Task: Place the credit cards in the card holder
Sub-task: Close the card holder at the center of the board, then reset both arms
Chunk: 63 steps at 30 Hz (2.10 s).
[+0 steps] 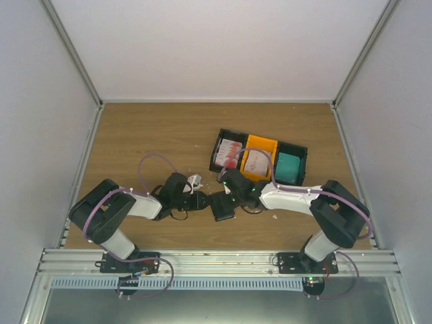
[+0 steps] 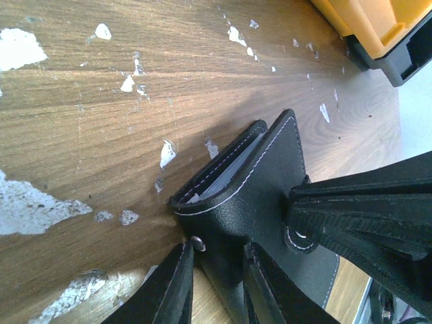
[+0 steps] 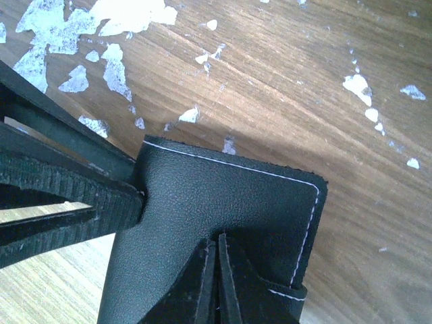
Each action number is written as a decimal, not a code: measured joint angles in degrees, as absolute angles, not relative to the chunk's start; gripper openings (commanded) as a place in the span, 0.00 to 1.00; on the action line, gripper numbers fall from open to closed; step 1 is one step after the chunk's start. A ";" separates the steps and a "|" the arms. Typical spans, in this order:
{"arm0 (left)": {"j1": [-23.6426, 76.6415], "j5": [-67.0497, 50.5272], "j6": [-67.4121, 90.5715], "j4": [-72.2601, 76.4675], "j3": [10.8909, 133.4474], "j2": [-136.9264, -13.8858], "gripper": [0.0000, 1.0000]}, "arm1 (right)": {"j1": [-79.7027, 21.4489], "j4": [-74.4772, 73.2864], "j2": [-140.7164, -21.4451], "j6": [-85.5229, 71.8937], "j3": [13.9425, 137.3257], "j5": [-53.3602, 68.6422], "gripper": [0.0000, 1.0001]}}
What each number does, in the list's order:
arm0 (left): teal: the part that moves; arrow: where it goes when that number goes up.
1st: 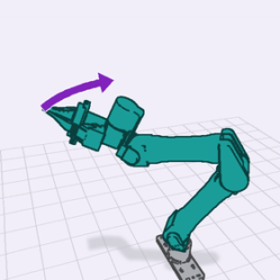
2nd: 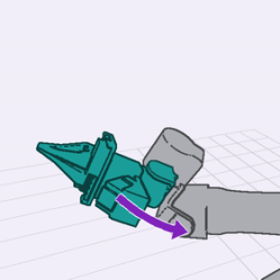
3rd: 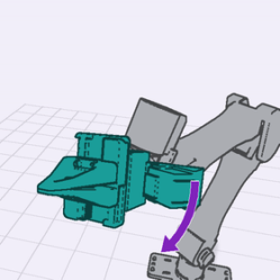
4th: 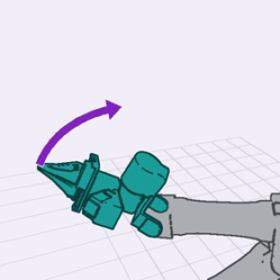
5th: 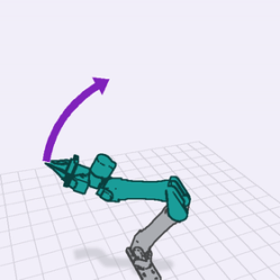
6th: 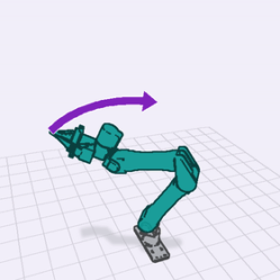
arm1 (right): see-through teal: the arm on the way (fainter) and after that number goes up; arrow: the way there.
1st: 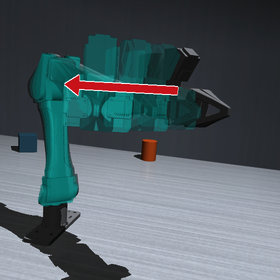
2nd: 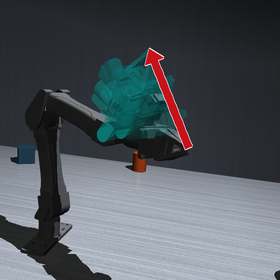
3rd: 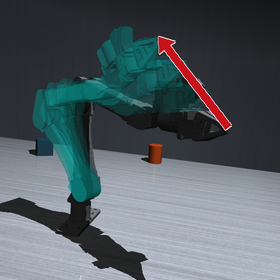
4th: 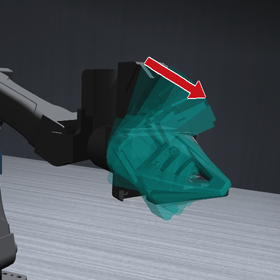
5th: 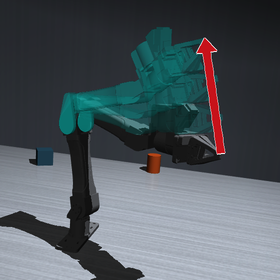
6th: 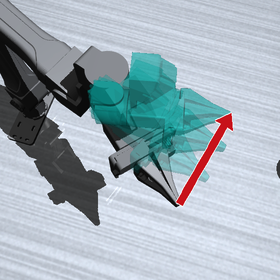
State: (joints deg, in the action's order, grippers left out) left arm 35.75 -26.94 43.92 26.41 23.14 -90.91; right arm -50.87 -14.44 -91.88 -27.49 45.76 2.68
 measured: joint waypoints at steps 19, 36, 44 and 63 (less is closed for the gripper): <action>35.75 -27.00 43.79 26.17 23.57 -91.20 0.24 | -56.84 5.80 -86.02 -36.93 31.33 -8.82 0.09; 35.75 -28.71 42.81 25.89 26.00 -93.71 0.24 | -70.48 20.45 -90.39 -50.68 24.58 -35.11 0.02; 35.75 -28.38 42.70 24.97 26.04 -92.86 0.30 | -71.79 12.71 -89.47 -51.99 28.03 -38.48 0.13; 32.62 -14.90 34.52 3.36 29.12 -61.82 0.99 | -55.75 -23.44 -57.63 -41.98 40.86 -27.38 0.74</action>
